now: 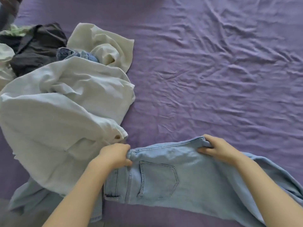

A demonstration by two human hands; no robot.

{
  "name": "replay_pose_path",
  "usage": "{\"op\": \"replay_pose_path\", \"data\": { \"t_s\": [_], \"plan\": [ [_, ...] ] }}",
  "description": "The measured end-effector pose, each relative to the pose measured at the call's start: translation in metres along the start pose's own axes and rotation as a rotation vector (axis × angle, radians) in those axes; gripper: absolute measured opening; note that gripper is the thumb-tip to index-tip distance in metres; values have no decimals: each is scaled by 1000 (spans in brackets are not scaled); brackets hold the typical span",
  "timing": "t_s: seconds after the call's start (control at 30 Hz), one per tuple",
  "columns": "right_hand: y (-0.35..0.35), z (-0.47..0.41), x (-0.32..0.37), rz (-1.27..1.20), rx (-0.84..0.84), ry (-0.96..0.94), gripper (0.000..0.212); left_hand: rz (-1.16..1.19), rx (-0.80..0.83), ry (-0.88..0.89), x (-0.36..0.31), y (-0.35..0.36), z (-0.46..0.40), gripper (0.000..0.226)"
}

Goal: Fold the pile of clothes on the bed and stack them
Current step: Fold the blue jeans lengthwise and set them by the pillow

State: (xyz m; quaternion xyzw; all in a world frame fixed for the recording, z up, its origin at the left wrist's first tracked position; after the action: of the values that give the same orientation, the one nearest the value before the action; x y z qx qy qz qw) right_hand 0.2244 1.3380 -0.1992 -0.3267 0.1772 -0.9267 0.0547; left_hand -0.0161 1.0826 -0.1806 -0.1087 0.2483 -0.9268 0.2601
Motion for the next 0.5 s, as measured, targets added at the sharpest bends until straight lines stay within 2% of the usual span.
{"op": "replay_pose_path", "data": {
  "t_s": [0.03,0.1,0.17,0.23,0.27,0.33,0.47,0.5],
  "plan": [
    [-6,-2,3,-19,5,-8,16,0,36,-21,4,-9,-1,32],
    [-11,-11,8,-5,-87,-17,18,-106,-51,-92,-1,-29,-5,26],
    [-9,-25,14,47,-256,-19,20,-273,-296,-172,-21,-41,-5,22],
    [-3,-37,16,56,-345,-41,18,-375,-536,-176,-47,-48,-3,35],
    [-1,-39,15,41,-353,-54,20,-360,-608,-143,-59,-47,-5,46],
    [2,-36,10,23,-381,-83,30,-270,-617,-21,-88,-38,-11,62],
    [-1,4,-23,11,-517,-117,49,-136,-653,262,-167,-33,-8,60],
    [-1,19,-35,-1,-534,-118,52,-87,-615,329,-187,-31,-6,58]
  ]
}}
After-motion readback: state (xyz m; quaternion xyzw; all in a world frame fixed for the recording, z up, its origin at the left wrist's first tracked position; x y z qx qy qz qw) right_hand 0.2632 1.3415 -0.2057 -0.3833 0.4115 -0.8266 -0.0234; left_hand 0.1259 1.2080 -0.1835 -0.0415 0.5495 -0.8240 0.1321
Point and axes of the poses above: each hand's wrist, its own z-axis away from the middle knuckle, its own y-axis out of the palm, x = y × z, the point moved 2 cm from there along -z, towards the middle knuckle, and after that the axes turned 9 degrees about -z, right-handed, at the moved point
